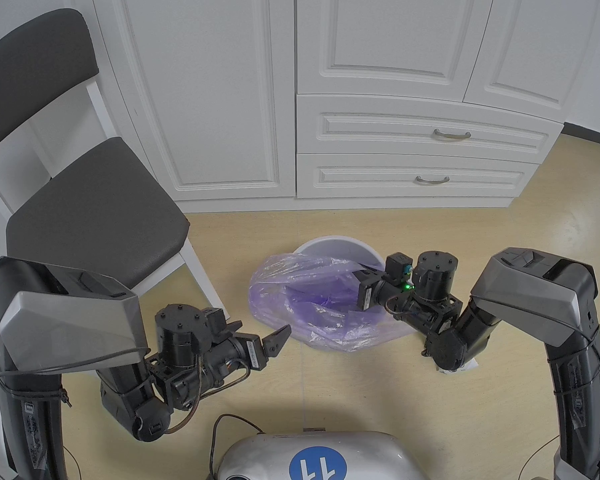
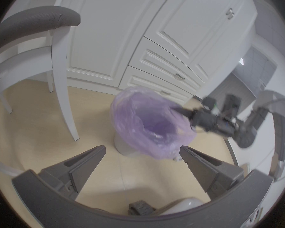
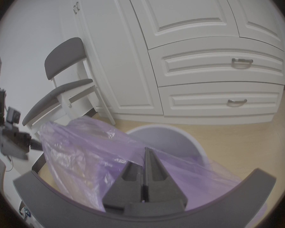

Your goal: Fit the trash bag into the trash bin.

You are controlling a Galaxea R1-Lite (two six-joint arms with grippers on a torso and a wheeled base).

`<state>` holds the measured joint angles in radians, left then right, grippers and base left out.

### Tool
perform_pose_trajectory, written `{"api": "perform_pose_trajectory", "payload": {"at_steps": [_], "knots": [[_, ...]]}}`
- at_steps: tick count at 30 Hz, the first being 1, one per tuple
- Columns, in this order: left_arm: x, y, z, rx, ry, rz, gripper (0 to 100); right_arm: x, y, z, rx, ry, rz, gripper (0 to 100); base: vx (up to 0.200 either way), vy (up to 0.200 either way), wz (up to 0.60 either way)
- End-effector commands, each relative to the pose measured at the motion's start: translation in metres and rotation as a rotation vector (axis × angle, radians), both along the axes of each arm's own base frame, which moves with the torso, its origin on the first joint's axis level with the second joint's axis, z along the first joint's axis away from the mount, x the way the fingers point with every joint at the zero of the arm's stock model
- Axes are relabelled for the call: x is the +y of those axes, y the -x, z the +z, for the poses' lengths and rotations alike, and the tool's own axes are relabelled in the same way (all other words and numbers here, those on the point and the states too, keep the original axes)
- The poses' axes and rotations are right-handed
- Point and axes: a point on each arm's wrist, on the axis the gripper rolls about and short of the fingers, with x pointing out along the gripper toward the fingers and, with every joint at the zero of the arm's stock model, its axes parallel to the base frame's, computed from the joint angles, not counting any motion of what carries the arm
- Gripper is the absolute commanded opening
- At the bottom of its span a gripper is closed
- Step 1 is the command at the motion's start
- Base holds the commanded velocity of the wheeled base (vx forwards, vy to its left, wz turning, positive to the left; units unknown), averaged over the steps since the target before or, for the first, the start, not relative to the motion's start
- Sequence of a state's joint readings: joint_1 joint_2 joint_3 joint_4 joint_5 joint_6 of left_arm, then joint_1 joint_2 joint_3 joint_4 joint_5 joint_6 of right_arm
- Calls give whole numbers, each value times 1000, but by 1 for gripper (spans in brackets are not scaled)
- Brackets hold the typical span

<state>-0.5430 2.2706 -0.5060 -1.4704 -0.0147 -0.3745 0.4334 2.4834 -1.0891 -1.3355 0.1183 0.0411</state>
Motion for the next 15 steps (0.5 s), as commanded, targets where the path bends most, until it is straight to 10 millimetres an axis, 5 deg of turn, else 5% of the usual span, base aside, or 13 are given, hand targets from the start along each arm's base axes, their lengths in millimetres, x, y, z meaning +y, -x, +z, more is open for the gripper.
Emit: {"api": "perform_pose_trajectory", "payload": {"at_steps": [1, 9, 15], "knots": [[19, 19, -7, 10, -77, -95, 100, 6, -27, 18, -42, -35, 0, 0, 0, 0, 0], [17, 22, 5, -31, -69, -112, 100, 24, -89, -11, -116, -92, -17, 0, 0, 0, 0], [11, 25, 3, -27, -72, -134, 100, 31, -112, -45, -113, -132, -79, 0, 0, 0, 0]]}}
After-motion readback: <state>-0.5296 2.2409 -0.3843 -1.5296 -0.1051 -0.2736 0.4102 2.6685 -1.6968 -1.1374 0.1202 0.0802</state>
